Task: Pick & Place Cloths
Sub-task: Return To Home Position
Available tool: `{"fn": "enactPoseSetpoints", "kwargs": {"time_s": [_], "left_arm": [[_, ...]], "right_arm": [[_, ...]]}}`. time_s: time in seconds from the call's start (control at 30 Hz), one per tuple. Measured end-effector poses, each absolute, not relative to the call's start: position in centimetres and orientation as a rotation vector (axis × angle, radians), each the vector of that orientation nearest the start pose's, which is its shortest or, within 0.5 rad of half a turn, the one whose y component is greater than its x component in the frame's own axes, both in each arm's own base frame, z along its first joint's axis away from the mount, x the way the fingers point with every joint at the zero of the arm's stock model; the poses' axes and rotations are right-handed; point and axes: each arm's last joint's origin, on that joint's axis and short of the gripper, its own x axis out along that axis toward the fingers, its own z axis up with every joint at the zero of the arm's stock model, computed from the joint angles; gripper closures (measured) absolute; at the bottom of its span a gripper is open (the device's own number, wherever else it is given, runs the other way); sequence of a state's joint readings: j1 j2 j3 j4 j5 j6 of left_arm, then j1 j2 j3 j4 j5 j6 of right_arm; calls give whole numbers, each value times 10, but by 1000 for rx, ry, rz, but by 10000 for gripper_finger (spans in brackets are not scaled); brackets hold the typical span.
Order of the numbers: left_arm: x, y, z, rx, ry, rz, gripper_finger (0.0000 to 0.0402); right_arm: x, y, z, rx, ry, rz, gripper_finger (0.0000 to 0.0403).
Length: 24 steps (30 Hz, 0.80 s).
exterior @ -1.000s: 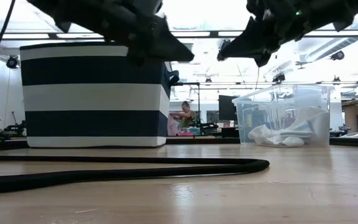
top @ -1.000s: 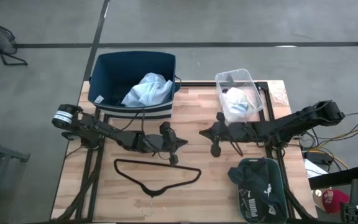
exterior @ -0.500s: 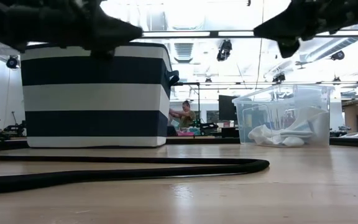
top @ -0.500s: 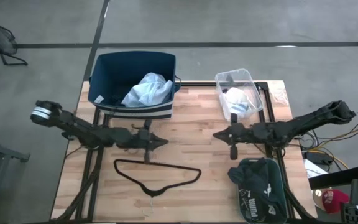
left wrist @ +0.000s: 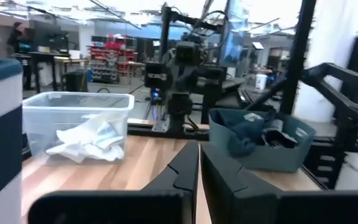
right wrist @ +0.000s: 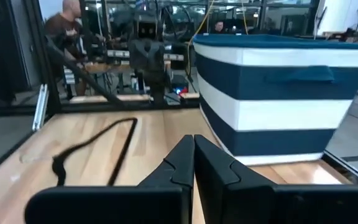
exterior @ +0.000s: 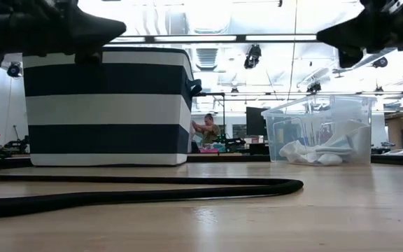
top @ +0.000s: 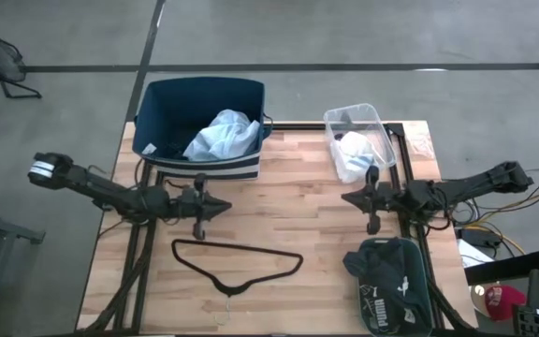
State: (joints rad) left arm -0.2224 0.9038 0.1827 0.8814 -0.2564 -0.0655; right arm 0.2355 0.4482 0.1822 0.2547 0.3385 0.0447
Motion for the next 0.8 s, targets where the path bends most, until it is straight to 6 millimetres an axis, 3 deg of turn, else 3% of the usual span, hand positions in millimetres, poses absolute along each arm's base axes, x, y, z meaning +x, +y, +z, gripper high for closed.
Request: {"fn": "enactPoseSetpoints", "kwargs": {"time_s": [0.5,0.8], "left_arm": [[139,-24,187,-65,-199,36,378],[133,-23,185,-63,-202,27,378]], "right_arm": [[96,13,210,50,-22,-106,394],[91,12,190,31,-31,-100,394]]}}
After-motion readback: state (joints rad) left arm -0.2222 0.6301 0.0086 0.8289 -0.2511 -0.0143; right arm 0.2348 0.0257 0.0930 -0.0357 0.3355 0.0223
